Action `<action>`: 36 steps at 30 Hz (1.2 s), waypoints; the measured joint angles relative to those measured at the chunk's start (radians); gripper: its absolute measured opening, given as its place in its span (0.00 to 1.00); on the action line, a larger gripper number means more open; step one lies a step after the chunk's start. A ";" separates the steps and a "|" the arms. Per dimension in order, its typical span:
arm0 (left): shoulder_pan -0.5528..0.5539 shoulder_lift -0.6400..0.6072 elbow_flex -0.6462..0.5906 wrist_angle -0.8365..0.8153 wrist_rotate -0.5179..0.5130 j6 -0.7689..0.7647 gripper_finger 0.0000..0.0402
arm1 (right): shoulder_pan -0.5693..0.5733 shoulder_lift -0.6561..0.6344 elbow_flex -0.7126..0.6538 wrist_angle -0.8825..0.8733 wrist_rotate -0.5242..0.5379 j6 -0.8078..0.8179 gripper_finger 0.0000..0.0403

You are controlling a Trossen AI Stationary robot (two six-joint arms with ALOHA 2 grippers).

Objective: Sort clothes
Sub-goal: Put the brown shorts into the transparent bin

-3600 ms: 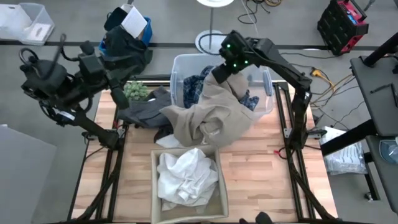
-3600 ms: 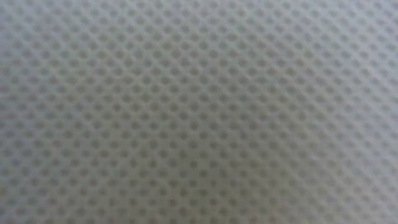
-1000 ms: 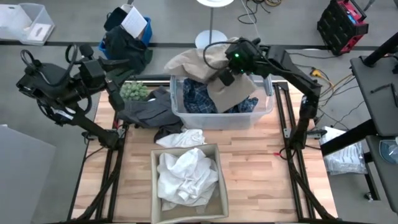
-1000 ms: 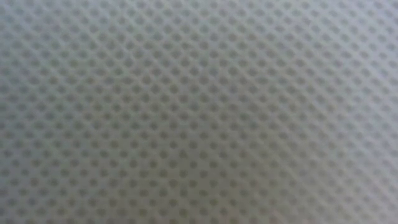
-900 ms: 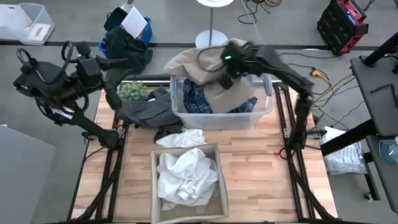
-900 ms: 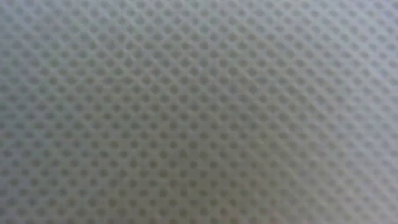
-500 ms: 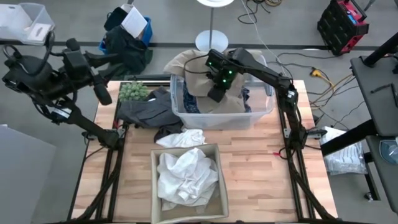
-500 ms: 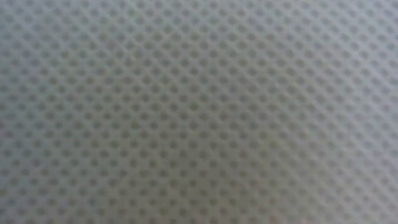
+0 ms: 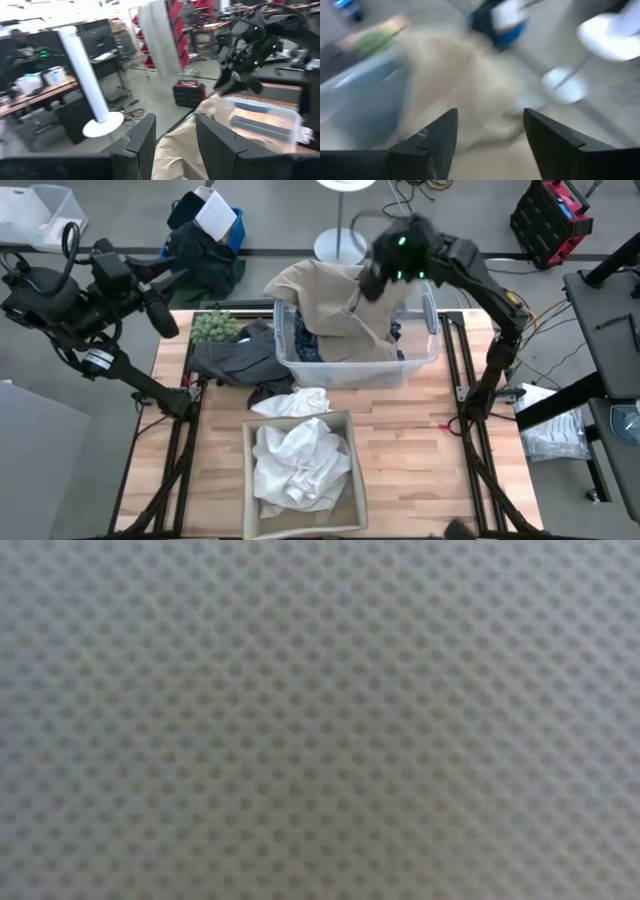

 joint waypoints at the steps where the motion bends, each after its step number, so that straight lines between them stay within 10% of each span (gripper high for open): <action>1: 0.000 0.004 0.000 0.004 -0.024 0.000 0.30 | -0.020 0.002 -0.002 0.048 0.036 -0.020 0.50; 8: 0.001 0.029 0.000 0.010 -0.130 -0.043 0.30 | -0.127 0.149 -0.017 0.183 -0.059 -0.075 0.08; 18: 0.010 0.061 -0.032 -0.232 -0.126 -0.322 0.29 | -0.175 0.345 -0.018 -0.199 -0.619 -0.039 0.02; 29: 0.030 0.009 -0.101 -0.269 -0.061 -0.359 0.29 | -0.047 0.155 -0.026 -0.359 -0.624 -0.038 0.02; 36: 0.030 -0.007 -0.105 -0.269 -0.042 -0.334 0.29 | -0.057 0.069 -0.026 0.154 -0.320 0.117 0.02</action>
